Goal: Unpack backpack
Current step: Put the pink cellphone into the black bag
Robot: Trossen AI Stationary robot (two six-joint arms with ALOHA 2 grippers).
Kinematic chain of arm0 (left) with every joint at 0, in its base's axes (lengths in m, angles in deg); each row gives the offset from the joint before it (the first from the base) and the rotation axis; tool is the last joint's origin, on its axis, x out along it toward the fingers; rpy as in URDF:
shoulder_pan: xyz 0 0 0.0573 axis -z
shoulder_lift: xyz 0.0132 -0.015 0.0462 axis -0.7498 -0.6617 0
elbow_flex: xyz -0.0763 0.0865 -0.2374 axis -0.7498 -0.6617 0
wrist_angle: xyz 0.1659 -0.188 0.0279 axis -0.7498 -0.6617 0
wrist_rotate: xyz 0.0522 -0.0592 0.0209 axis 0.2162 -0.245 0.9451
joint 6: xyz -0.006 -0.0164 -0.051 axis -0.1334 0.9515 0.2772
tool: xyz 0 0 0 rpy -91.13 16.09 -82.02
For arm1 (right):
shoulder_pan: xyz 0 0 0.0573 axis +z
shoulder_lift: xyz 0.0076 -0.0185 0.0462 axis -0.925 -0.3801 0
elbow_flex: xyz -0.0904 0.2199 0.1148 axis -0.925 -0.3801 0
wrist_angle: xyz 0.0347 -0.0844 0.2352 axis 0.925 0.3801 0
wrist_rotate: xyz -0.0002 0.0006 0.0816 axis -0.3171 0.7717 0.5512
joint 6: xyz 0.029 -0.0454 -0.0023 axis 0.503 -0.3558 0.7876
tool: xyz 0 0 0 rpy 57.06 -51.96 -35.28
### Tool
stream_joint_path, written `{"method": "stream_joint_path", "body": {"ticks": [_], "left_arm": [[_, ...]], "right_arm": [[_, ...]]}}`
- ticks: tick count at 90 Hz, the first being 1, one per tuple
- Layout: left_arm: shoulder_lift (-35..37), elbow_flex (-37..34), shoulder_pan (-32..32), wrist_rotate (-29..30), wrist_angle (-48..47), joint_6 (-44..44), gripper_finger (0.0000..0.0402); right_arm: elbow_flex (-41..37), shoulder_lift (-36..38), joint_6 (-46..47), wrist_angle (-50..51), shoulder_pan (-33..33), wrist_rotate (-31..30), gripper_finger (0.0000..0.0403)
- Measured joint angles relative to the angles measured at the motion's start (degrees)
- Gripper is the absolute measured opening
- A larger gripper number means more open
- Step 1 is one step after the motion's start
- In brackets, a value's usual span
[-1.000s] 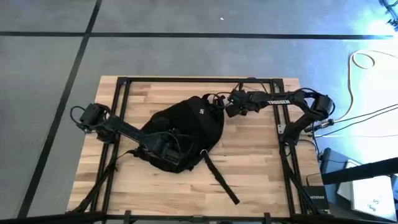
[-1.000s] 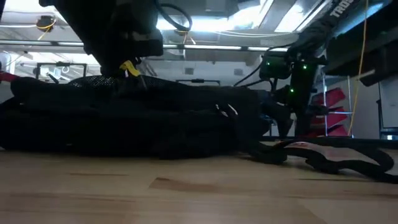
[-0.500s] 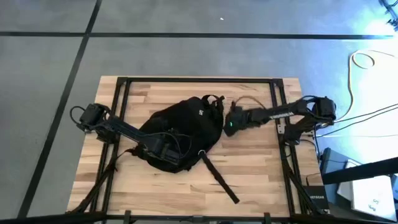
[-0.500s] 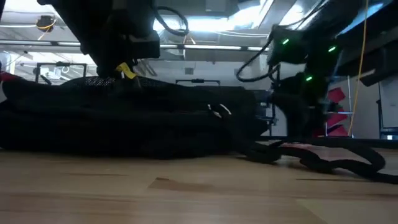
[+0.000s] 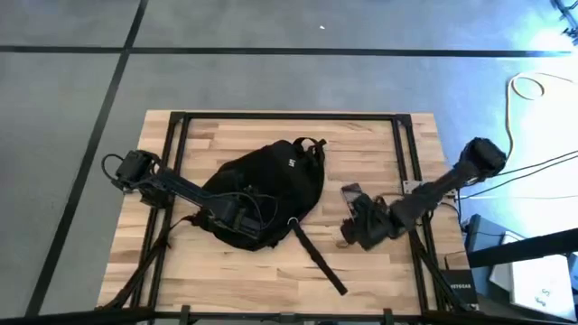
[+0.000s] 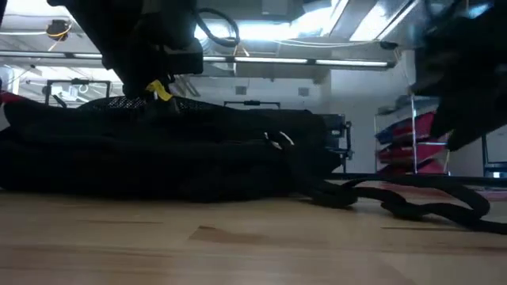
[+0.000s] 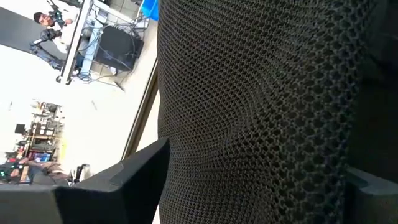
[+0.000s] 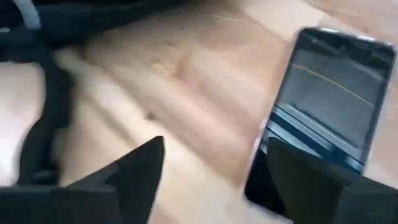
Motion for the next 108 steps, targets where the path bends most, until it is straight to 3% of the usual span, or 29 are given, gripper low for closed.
{"method": "stream_joint_path", "body": {"ticks": [18,31,46,73,88,108], "left_arm": [[0.0,0.0,-0.1,0.4,0.3,0.0,0.028],[0.0,0.0,-0.1,0.5,0.9,0.0,0.028],[0.0,0.0,-0.1,0.7,1.2,0.0,0.028],[0.0,0.0,-0.1,0.8,1.3,0.0,0.028],[0.0,0.0,-0.1,0.8,1.3,-0.1,0.028],[0.0,0.0,-0.1,0.9,1.3,-0.5,0.028]], "right_arm": [[0.0,-3.0,16.4,12.4,5.6,-1.2,0.039],[0.0,-4.9,19.9,14.8,5.1,-0.8,0.0374],[-1.4,-7.6,17.6,8.9,3.4,-1.1,0.0396],[-9.5,-9.1,15.2,-1.9,-0.9,-1.2,0.0397],[-9.2,-9.1,13.7,-3.2,-0.9,-1.6,0.0398],[-7.1,-9.4,12.5,-1.9,-1.0,0.2,0.036]]}}
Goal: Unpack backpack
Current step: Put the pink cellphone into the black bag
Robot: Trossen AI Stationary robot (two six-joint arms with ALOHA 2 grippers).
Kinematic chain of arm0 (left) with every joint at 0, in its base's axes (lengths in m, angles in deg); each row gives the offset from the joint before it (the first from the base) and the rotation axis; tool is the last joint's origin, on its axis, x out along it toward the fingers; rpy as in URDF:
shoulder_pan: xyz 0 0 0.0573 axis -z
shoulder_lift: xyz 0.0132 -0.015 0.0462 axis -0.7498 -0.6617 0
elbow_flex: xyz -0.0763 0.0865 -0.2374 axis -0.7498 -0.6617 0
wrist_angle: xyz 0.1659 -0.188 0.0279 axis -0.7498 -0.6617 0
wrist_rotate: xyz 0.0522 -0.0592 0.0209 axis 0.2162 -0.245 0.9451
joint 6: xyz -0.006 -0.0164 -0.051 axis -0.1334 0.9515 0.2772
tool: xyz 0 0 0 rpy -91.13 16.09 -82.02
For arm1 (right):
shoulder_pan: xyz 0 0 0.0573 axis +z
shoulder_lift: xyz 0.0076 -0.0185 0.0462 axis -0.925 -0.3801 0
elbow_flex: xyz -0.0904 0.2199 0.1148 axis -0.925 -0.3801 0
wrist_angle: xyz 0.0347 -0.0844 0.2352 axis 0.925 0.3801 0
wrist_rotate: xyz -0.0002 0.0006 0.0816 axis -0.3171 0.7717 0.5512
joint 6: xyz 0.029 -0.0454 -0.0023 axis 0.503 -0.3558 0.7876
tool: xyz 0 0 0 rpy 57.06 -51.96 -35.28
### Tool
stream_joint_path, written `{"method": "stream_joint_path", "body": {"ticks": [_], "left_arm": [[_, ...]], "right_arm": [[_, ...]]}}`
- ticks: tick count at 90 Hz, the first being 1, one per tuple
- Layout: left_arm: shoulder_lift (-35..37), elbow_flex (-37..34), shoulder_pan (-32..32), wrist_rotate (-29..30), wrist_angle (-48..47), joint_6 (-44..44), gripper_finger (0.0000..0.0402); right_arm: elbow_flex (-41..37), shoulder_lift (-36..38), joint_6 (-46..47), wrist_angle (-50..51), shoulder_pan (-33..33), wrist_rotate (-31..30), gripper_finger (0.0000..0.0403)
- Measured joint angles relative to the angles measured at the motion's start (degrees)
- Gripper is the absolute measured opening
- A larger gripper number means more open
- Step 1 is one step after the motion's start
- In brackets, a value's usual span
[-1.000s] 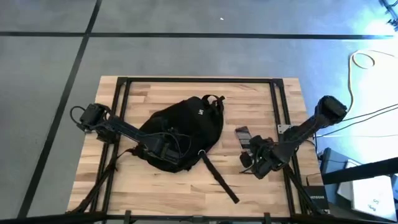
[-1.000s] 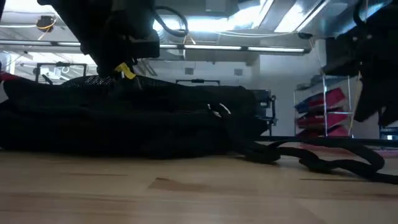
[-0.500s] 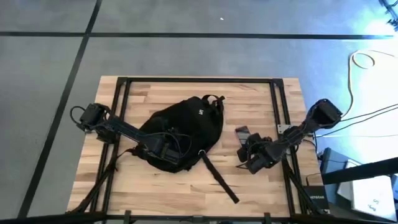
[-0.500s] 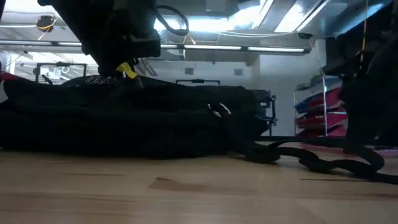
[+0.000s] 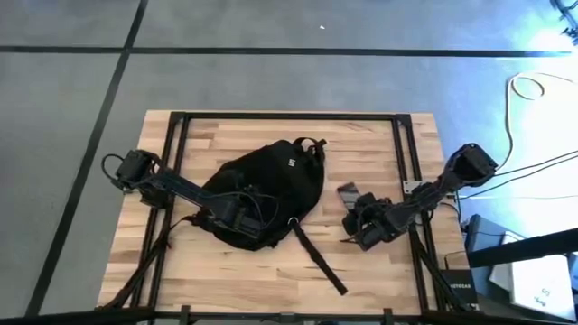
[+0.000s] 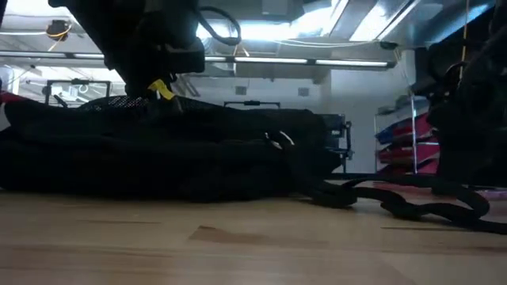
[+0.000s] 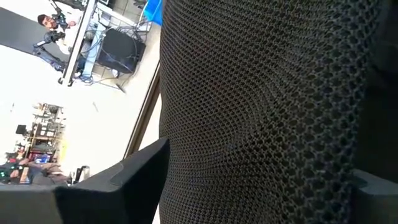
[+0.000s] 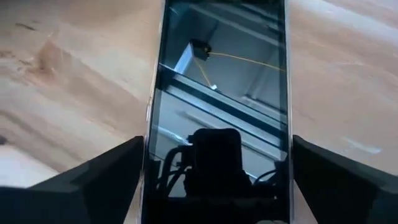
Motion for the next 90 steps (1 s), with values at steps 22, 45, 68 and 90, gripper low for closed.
{"method": "stream_joint_path", "body": {"ticks": [22,45,68,90], "left_arm": [[0.3,1.1,0.2,-0.5,-1.3,-2.2,0.028],[0.7,4.4,0.2,-0.4,-3.4,-3.0,0.028],[0.7,4.5,0.2,-0.3,-3.4,-1.9,0.028],[0.7,4.4,0.1,0.4,-3.3,-1.3,0.028]], "right_arm": [[3.0,0.0,-1.1,-0.3,0.1,0.1,0.0334],[14.6,0.0,-12.8,4.0,0.1,-1.8,0.0304],[17.5,-0.6,-13.1,9.1,0.1,-3.7,0.0275],[16.5,-8.2,-11.5,3.8,-0.5,-5.2,0.0375]]}}
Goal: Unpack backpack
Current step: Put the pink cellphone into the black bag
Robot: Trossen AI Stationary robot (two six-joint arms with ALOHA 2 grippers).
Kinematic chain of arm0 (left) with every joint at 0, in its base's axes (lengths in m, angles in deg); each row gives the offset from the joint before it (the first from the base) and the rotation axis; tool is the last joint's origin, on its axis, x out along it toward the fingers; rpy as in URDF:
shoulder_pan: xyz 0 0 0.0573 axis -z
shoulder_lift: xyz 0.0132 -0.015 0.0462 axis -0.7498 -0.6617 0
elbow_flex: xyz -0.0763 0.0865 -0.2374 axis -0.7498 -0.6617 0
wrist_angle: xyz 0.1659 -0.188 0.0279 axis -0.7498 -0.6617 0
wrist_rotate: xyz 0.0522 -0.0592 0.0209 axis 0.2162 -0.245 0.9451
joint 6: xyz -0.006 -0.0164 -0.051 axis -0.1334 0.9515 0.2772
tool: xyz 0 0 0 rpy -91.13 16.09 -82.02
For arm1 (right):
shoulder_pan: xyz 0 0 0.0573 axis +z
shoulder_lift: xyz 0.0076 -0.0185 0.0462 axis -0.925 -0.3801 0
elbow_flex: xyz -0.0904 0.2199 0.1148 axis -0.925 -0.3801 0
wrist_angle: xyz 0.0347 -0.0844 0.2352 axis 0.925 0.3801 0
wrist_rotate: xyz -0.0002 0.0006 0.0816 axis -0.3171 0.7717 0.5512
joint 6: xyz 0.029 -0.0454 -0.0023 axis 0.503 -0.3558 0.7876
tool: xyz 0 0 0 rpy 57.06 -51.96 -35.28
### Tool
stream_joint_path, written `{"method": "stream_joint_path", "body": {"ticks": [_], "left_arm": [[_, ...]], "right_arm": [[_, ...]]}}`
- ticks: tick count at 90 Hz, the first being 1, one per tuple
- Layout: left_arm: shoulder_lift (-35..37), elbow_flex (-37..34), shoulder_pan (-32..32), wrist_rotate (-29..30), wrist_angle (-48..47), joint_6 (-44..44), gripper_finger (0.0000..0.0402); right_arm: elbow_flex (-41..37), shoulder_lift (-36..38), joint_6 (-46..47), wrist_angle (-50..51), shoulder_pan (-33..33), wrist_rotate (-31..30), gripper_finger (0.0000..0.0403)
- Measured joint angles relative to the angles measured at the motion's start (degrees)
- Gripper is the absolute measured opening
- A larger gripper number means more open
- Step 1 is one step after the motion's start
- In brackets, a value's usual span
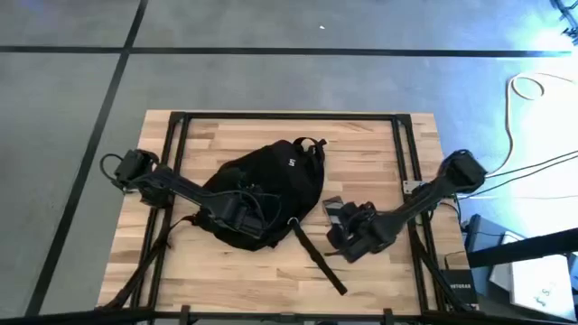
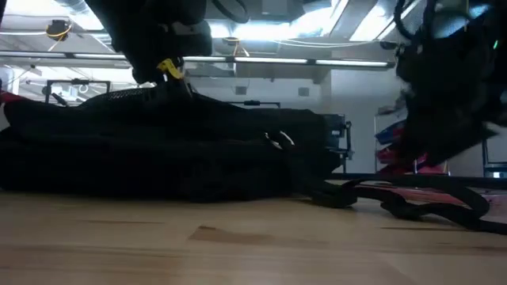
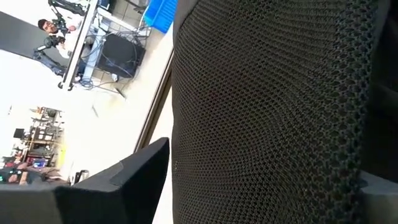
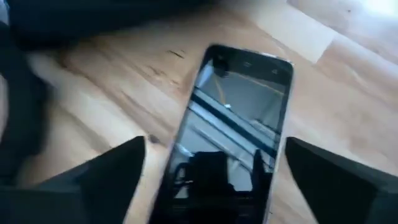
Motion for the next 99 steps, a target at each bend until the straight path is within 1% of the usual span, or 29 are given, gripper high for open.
{"method": "stream_joint_path", "body": {"ticks": [6,16,24,33,43,75,99], "left_arm": [[0.0,0.0,-0.1,0.4,0.0,0.1,0.028],[0.0,0.0,-0.1,0.7,0.0,0.4,0.028],[0.0,0.0,-0.1,0.7,0.1,0.6,0.028],[0.0,0.0,-0.1,0.7,0.1,0.9,0.028],[0.0,0.0,-0.1,0.8,0.1,0.7,0.028],[0.0,0.0,0.0,0.8,0.1,0.4,0.028],[0.0,0.0,-0.1,0.8,0.1,0.4,0.028]], "right_arm": [[-0.1,-1.9,0.1,0.2,-0.8,-0.1,0.0393],[-0.1,-4.9,0.1,-0.3,-2.8,0.5,0.038],[0.1,-6.9,-1.1,-2.5,-4.0,0.9,0.0377],[0.2,-8.5,-2.3,-3.6,-5.1,1.1,0.0388],[0.1,-8.9,-1.6,-5.0,-5.6,1.4,0.0397],[0.1,-9.0,-1.8,-5.3,-5.5,2.7,0.0351],[0.1,-9.1,-2.0,-5.2,-5.5,2.7,0.0349]]}}
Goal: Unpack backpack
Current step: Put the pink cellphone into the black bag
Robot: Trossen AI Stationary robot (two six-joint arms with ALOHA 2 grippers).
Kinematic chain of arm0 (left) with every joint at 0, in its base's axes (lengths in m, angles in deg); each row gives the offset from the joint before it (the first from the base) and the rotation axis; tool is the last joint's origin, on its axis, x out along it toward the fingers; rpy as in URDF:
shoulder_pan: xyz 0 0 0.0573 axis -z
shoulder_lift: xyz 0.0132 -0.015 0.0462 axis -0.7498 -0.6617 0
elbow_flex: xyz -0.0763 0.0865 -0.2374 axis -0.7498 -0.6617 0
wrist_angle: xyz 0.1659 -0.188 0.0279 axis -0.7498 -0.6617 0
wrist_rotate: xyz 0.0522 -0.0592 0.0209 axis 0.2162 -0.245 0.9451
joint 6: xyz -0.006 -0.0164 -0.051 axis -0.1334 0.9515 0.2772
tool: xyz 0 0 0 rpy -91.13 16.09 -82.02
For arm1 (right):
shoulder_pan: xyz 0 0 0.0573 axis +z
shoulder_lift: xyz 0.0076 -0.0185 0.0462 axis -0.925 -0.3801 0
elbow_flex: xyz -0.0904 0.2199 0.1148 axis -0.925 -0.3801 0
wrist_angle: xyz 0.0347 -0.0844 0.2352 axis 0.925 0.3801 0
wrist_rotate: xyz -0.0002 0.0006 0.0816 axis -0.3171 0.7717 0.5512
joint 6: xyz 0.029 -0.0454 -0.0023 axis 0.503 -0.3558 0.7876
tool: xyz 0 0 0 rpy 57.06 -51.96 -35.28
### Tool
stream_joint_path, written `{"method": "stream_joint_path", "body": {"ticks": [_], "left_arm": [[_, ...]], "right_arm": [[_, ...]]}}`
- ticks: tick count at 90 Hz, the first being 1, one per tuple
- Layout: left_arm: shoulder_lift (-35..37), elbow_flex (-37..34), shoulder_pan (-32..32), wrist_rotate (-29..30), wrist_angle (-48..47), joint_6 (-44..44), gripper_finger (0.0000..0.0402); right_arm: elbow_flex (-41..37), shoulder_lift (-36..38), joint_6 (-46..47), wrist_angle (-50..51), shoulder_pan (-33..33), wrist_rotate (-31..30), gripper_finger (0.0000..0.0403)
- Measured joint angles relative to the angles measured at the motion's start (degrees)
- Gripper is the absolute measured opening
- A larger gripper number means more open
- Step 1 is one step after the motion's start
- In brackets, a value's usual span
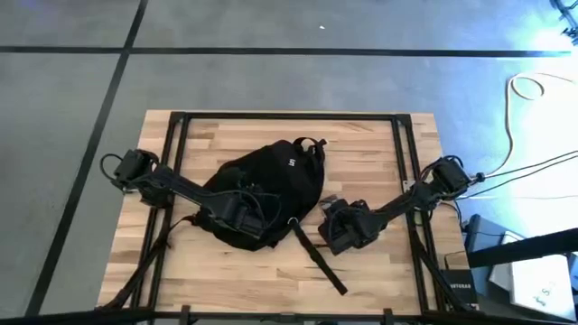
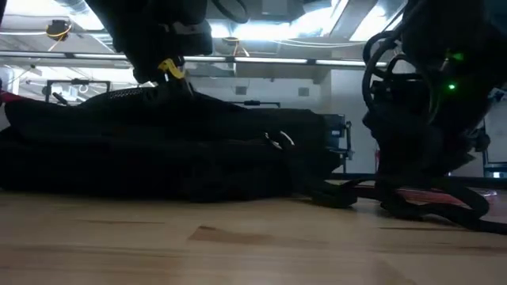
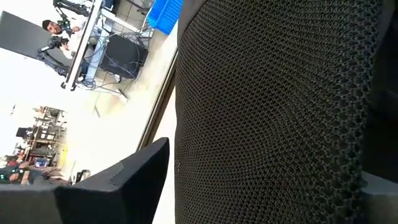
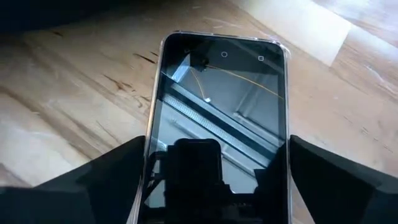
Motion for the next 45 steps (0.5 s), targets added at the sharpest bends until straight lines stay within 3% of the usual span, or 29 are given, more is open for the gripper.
{"method": "stream_joint_path", "body": {"ticks": [45], "left_arm": [[0.0,0.0,0.0,0.0,0.0,0.0,0.028]], "right_arm": [[2.1,1.8,-3.4,1.0,0.1,2.2,0.0346]]}}
